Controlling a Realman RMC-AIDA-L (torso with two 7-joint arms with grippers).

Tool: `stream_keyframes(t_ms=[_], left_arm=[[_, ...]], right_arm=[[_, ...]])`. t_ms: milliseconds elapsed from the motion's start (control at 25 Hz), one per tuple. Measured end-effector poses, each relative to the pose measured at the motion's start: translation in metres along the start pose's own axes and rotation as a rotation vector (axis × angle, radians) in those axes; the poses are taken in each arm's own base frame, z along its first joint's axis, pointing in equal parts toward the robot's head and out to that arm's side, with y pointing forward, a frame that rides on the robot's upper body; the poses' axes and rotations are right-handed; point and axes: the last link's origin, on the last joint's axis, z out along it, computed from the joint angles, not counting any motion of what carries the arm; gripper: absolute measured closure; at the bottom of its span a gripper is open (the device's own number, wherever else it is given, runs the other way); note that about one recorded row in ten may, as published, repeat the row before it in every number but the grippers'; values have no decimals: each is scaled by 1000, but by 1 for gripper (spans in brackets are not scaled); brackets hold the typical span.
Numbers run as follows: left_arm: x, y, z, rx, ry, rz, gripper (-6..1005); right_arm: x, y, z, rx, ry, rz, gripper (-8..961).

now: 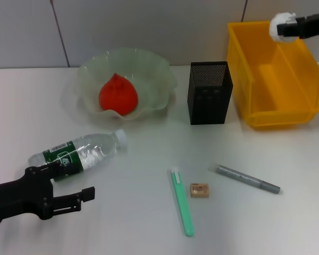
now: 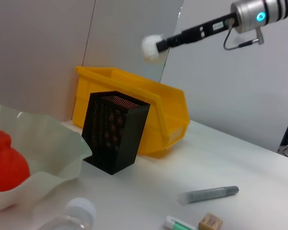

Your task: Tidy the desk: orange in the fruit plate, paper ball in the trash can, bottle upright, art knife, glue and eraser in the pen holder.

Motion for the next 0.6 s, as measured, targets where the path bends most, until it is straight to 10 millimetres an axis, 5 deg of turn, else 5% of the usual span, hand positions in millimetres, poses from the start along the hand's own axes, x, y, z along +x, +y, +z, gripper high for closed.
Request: stream_keyframes(t_ms=[280,600], left_arm=[[0,0,0,0,0,-1,172],[1,0,0,1,0,-1,172]], right_arm=[[4,-7,4,42,-13,17,475],[6,-8,7,60,-39,39,330]])
